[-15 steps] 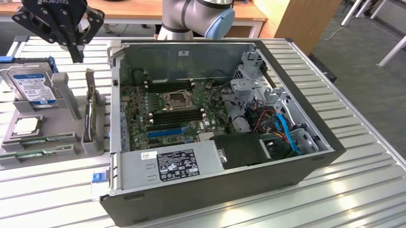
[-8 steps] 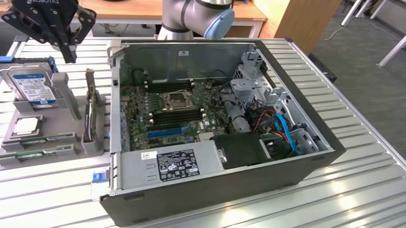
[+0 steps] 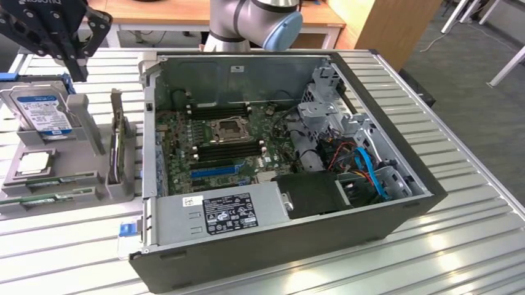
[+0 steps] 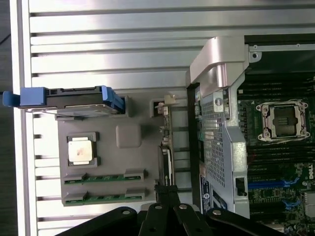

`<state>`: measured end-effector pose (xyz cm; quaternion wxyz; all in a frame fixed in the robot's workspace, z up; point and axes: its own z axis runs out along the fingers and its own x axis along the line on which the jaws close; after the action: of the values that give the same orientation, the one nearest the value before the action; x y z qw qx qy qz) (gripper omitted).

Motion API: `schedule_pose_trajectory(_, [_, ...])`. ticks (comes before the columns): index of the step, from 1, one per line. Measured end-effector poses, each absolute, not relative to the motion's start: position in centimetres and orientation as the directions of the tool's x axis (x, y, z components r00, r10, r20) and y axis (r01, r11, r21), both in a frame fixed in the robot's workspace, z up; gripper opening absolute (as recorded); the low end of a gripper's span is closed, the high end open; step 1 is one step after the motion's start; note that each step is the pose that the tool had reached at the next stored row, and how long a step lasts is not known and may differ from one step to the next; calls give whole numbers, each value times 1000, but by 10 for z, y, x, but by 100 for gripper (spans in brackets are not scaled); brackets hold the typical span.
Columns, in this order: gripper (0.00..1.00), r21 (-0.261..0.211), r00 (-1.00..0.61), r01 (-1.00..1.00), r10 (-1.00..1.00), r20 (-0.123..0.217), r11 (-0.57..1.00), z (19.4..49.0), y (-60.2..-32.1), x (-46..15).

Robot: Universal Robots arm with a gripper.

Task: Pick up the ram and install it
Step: 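Reach for the ram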

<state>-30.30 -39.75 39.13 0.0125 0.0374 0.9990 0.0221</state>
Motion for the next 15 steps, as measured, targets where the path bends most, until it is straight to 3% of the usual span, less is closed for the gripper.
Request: schedule_pose_trajectory(15, [10,45,-997,74,75,-23,996,391,-397,-331])
